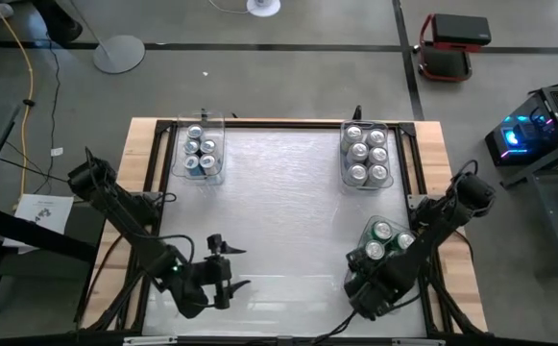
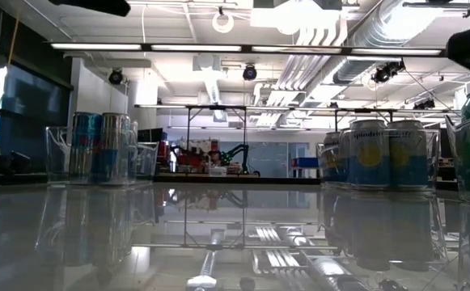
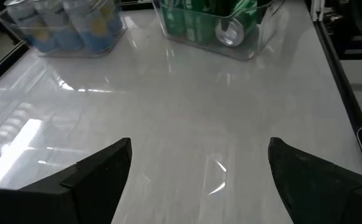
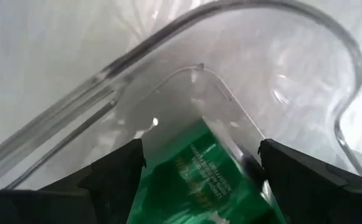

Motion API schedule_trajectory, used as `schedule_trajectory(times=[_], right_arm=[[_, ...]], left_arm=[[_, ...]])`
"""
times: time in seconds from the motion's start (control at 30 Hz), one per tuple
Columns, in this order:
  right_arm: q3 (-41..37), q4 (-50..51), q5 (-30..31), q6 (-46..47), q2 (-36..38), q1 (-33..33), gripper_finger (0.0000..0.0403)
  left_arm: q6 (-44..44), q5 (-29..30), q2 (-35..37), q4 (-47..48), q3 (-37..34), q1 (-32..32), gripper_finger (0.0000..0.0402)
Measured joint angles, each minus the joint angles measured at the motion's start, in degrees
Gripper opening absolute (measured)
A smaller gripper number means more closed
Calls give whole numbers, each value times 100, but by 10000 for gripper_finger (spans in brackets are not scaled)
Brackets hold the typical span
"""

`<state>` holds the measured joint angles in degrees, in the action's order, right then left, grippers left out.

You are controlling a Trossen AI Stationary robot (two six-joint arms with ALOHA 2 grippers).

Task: Sort soda cans
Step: Put the green soda can into the bottom transparent bin

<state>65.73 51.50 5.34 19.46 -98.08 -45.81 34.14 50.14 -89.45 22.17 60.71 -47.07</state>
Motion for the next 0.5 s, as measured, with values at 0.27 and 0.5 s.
schedule_trajectory(times=[0.27, 0.5], right_arm=[[-168, -137, -747, -44, -3, 252, 312], [-82, 111, -1181, 18, -28, 263, 312]], left_arm=[[-292, -233, 0, -288, 2, 139, 353], [-292, -248, 0, -269, 0, 169, 353]])
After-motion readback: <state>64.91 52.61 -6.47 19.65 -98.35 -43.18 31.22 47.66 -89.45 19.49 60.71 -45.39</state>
